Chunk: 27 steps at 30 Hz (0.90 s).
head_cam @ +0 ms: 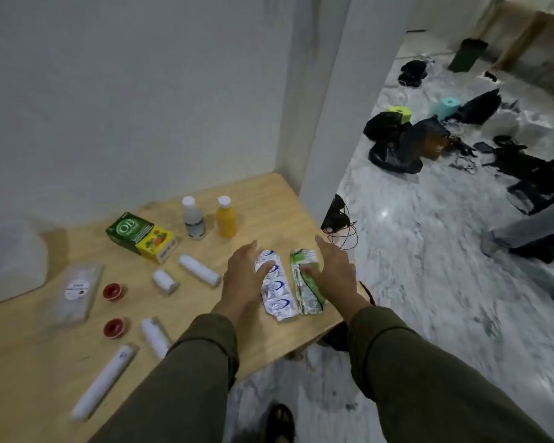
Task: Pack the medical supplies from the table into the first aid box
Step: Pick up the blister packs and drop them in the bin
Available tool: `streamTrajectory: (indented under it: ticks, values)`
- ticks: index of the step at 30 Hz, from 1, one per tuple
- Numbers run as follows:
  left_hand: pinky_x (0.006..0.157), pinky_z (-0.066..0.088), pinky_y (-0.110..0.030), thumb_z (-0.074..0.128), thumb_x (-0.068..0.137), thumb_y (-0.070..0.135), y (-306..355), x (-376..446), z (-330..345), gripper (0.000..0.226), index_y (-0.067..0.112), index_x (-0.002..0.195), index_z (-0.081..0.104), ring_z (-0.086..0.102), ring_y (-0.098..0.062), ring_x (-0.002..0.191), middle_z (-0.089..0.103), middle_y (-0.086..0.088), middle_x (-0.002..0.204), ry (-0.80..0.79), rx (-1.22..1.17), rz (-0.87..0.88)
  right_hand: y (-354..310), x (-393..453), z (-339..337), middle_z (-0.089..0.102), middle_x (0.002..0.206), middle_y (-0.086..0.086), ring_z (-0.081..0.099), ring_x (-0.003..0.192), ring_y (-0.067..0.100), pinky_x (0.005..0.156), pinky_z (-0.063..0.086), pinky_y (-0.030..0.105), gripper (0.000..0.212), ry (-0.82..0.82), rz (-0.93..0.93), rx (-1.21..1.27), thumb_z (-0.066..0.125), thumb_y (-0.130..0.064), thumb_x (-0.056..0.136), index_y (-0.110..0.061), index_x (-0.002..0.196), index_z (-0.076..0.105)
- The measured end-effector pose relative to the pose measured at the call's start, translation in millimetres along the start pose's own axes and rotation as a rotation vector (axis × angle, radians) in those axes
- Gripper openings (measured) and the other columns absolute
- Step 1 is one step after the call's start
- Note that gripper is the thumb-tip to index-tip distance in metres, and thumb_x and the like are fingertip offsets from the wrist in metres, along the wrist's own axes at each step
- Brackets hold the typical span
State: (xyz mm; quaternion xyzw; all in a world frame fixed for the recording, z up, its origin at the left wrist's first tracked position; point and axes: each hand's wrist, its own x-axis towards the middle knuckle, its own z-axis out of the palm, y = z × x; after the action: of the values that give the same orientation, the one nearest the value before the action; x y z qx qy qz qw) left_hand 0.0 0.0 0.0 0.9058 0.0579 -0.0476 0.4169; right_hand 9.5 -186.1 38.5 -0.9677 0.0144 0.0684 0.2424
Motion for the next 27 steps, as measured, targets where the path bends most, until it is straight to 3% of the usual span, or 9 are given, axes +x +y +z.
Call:
streamTrajectory:
  ticks: [8, 14, 21, 27]
  values:
    - [0.109, 0.026, -0.035, 0.068, 0.084, 0.035, 1, 6, 13, 0.070, 0.015, 0.144, 0.038, 0.029, -0.026, 0.136, 0.037, -0.009, 0.146, 0.065, 0.038, -0.159, 20, 38, 21, 0.038, 0.138, 0.009, 0.035, 0.129, 0.026, 0.101, 0.037, 0.041, 0.089, -0.096, -0.017, -0.067, 0.071, -0.052, 0.072, -0.024, 0.145, 0.029]
    - [0.106, 0.032, -0.037, 0.072, 0.078, 0.038, 0, 13, 19, 0.052, 0.024, 0.127, 0.059, 0.035, -0.024, 0.127, 0.046, -0.002, 0.133, 0.147, 0.051, -0.214, 23, 51, 25, 0.040, 0.127, 0.013, 0.037, 0.119, 0.028, 0.094, 0.038, 0.037, 0.097, -0.135, -0.048, -0.063, 0.076, -0.052, 0.066, -0.023, 0.146, 0.028]
    - [0.102, 0.032, -0.038, 0.072, 0.078, 0.033, 8, 17, 31, 0.020, 0.025, 0.096, 0.070, 0.036, -0.021, 0.124, 0.050, 0.002, 0.127, 0.285, 0.006, -0.310, 26, 50, 23, 0.039, 0.120, 0.010, 0.039, 0.115, 0.025, 0.097, 0.041, 0.037, 0.079, -0.128, -0.047, -0.004, 0.079, -0.049, 0.064, -0.025, 0.133, 0.049]
    - [0.098, 0.027, -0.036, 0.071, 0.079, 0.034, 13, 17, 32, 0.016, 0.027, 0.093, 0.070, 0.035, -0.021, 0.125, 0.049, 0.004, 0.128, 0.293, 0.020, -0.341, 29, 49, 25, 0.040, 0.122, 0.012, 0.039, 0.118, 0.028, 0.098, 0.039, 0.036, 0.071, -0.108, -0.041, 0.090, 0.084, -0.040, 0.062, -0.020, 0.123, 0.053]
